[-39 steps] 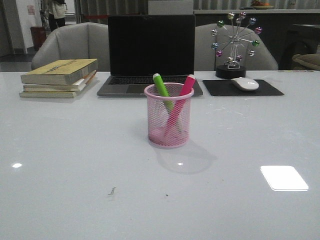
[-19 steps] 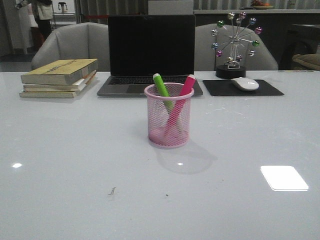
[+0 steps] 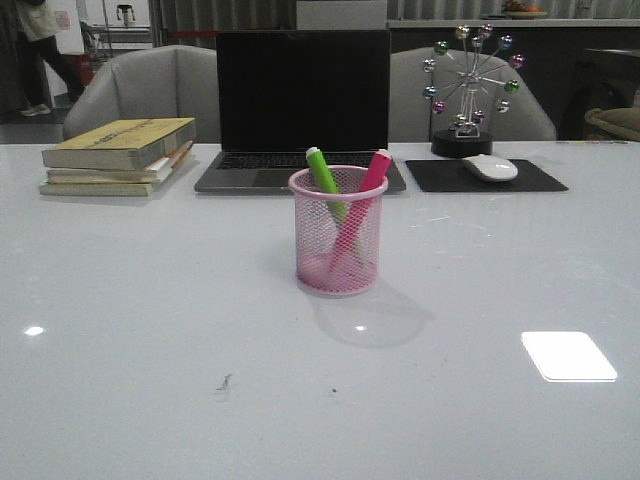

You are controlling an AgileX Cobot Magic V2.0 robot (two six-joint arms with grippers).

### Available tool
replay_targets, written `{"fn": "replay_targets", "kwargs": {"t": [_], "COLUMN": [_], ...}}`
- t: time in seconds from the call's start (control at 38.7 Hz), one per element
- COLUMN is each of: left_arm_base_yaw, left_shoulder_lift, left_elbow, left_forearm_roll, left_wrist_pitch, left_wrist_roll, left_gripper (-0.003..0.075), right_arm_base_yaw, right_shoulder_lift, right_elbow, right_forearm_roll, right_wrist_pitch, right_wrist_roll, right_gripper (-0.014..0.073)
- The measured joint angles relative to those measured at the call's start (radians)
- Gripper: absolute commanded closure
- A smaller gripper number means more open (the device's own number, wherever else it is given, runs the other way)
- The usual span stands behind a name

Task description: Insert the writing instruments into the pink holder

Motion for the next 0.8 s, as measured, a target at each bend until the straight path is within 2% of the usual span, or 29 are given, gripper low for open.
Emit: {"fn": "replay_targets", "kwargs": {"t": [0.34,0.7,0.8], "left_arm_base_yaw": [0.000,0.002,0.020], "left_shoulder_lift": [-0.321,-0.330,-0.330], "left_elbow": [0.180,0.392,0.431], "left_forearm_roll": [0.000,0.000,0.000], "left_wrist_pitch": [-0.107,-0.275,-0.285], "left_wrist_roll": [0.000,0.000,0.000], "left_gripper": [0.0629,0.0629,0.0629], "right_arm_base_yaw": [0.000,0.000,0.000], "right_shoulder_lift": [0.000,0.000,0.000], "right_elbow": [0.000,0.000,0.000], "right_forearm_roll": [0.000,0.000,0.000], "right_wrist_pitch": [0.000,0.000,0.000], "right_wrist_roll": [0.000,0.000,0.000], "right_gripper": [0.0535,0.0535,0.0535]}}
